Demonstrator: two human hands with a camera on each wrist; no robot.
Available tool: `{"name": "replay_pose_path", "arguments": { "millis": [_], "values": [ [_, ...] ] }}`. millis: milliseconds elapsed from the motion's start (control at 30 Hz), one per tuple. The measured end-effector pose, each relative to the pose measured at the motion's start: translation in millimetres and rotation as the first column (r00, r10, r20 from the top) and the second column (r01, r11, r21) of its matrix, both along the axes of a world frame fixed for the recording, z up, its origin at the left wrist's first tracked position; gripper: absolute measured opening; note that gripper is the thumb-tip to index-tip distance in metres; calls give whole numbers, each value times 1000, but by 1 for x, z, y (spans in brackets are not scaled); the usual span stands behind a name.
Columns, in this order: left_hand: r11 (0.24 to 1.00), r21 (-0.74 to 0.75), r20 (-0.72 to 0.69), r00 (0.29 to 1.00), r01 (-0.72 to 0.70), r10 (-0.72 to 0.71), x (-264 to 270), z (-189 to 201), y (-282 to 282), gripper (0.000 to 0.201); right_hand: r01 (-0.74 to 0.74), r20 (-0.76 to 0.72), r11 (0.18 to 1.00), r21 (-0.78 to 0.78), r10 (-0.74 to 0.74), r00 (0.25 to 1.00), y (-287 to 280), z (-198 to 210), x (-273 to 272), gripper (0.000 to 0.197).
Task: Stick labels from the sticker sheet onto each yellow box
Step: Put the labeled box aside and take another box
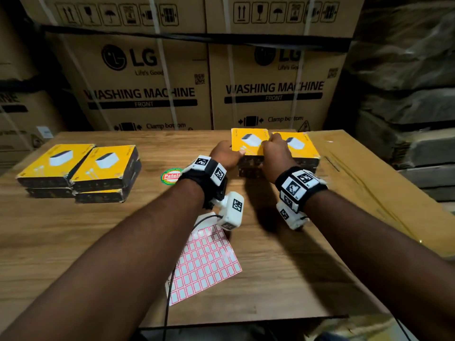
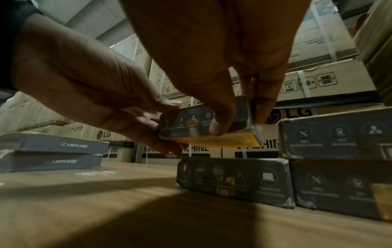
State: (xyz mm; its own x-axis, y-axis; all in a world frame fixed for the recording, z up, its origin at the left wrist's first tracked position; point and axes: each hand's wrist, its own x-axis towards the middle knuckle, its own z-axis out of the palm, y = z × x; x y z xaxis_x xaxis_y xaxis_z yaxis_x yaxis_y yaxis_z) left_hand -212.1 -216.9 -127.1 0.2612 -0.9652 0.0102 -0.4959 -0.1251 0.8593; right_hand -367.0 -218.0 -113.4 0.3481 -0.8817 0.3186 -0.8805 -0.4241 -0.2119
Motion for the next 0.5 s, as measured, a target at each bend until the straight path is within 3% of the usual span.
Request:
{"name": "replay_pose_path", "arguments": {
  "millis": [267,400,500],
  "values": [
    [1000,27,65,998,16,-17,-5,-17,-9,23,28,-284,999,19,-22,959,4,6,2,37],
    [1000,-3,141,990,-15,15,-12,-14,-3,22,66,-414,997,-46,-79,907,0,5,1,57],
    [1000,-23,125,992,-20,23,-14,-16,-4,27,47,-439,994,-97,-85,894,-7,0,0,56]
  ]
}}
